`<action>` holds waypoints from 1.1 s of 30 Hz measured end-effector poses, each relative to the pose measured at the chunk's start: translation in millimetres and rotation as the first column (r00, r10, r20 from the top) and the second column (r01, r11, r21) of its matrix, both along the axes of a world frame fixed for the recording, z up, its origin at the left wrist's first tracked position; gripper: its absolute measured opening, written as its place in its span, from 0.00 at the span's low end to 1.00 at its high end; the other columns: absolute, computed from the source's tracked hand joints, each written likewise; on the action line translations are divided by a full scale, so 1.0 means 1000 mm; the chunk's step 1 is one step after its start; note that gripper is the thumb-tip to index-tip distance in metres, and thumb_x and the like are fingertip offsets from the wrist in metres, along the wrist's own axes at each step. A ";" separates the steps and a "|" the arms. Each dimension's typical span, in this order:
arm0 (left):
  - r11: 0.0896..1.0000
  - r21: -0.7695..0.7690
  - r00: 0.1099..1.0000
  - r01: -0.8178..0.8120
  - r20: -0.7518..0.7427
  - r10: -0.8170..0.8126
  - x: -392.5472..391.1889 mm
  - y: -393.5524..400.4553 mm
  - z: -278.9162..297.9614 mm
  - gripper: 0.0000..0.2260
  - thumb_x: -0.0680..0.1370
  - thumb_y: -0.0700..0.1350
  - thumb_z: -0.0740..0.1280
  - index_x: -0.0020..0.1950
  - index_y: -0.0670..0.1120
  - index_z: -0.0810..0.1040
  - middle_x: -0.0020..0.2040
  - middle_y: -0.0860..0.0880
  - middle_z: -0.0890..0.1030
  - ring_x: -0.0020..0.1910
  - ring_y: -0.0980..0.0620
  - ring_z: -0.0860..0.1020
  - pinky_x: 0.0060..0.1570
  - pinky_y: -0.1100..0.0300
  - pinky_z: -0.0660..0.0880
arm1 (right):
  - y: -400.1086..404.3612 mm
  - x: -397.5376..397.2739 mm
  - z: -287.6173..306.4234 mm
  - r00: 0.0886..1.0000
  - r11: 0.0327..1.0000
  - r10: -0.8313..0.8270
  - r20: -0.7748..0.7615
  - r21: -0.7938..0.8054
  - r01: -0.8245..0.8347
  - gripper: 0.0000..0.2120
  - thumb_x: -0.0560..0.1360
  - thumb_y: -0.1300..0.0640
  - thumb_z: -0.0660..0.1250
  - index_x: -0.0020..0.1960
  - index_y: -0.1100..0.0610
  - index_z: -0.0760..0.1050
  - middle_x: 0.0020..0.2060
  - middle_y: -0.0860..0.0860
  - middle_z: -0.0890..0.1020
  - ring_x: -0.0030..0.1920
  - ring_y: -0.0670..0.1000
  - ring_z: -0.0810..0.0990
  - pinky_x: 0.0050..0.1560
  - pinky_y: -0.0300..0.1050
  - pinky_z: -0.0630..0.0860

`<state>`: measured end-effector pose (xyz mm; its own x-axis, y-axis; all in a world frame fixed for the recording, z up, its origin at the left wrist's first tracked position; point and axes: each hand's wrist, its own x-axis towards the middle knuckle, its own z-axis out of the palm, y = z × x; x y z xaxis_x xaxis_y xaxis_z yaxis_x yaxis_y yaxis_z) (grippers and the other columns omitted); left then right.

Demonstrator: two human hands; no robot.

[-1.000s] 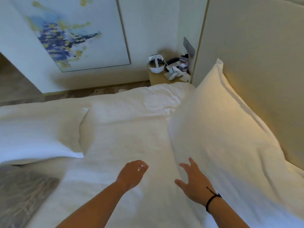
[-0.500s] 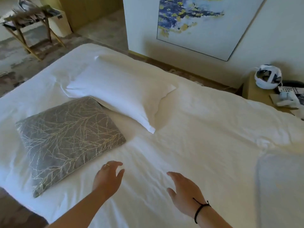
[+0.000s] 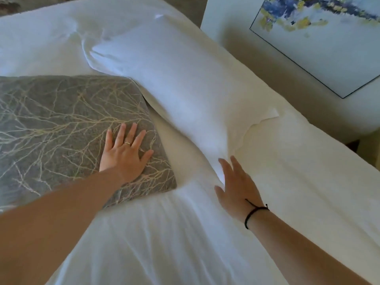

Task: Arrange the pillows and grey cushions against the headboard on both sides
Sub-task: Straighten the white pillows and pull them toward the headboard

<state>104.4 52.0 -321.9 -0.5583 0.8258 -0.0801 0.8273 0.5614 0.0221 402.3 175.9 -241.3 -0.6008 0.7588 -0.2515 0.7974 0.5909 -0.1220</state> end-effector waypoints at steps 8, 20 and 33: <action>0.971 0.232 0.998 0.058 -0.032 -0.052 -0.009 0.006 -0.060 0.34 0.78 0.70 0.48 0.80 0.56 0.54 0.82 0.52 0.51 0.80 0.48 0.46 0.77 0.41 0.43 | 0.076 -0.099 -0.072 0.991 0.986 -0.133 0.015 0.103 0.131 0.50 0.72 0.52 0.69 0.77 0.44 0.34 0.77 0.59 0.37 0.76 0.68 0.48 0.69 0.58 0.66; 0.980 0.192 0.998 0.050 0.039 -0.059 -0.013 0.014 -0.065 0.36 0.77 0.72 0.47 0.80 0.56 0.52 0.82 0.52 0.50 0.80 0.48 0.46 0.76 0.40 0.46 | 0.105 -0.106 -0.068 0.994 0.986 -0.107 -0.037 0.127 0.111 0.31 0.73 0.67 0.57 0.73 0.46 0.64 0.48 0.54 0.79 0.44 0.57 0.78 0.46 0.50 0.77; 0.997 -0.053 0.943 0.049 0.331 -0.029 0.009 -0.017 0.017 0.50 0.74 0.69 0.60 0.71 0.55 0.20 0.77 0.54 0.28 0.76 0.52 0.31 0.75 0.50 0.34 | -0.022 -0.052 0.017 0.962 0.947 -0.169 -0.215 -0.306 0.098 0.15 0.73 0.56 0.66 0.57 0.42 0.76 0.42 0.41 0.79 0.45 0.47 0.77 0.46 0.38 0.73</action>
<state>113.2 34.7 -305.2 -0.4594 0.8345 -0.3042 0.8006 0.5374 0.2650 350.7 154.3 -224.0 -0.5678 0.7513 -0.3364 0.7939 0.3917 -0.4651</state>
